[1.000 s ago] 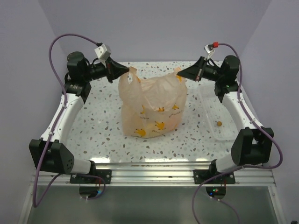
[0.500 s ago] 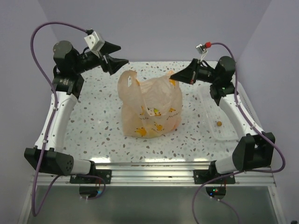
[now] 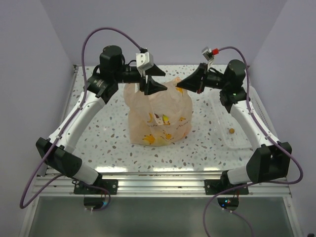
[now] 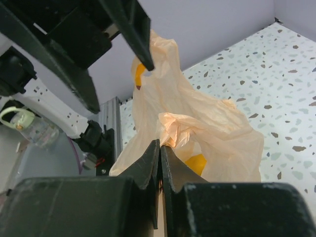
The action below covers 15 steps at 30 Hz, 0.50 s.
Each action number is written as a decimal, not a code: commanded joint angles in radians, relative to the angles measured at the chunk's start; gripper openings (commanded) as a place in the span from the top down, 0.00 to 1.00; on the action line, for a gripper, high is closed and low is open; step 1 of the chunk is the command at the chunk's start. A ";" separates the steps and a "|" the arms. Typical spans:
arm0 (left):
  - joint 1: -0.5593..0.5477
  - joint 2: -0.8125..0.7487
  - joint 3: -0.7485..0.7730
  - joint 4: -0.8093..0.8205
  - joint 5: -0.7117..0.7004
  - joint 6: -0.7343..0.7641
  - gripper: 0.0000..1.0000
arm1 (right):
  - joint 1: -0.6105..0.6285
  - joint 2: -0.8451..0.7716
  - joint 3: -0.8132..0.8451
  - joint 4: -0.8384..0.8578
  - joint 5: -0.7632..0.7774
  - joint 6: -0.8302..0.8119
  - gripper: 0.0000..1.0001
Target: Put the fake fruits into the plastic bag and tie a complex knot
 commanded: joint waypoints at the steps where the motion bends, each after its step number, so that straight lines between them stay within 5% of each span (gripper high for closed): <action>1: -0.015 0.020 0.055 -0.050 0.014 0.056 0.36 | 0.020 -0.052 0.044 -0.020 -0.045 -0.168 0.96; 5: -0.043 0.035 0.036 -0.050 0.015 0.059 0.45 | 0.035 -0.059 0.047 -0.036 -0.056 -0.244 0.96; 12: -0.057 0.063 0.029 -0.022 0.012 0.034 0.46 | 0.061 -0.059 0.101 -0.234 -0.071 -0.433 0.94; 15: -0.064 0.078 0.030 -0.019 0.012 0.033 0.56 | 0.066 -0.062 0.111 -0.298 -0.073 -0.493 0.94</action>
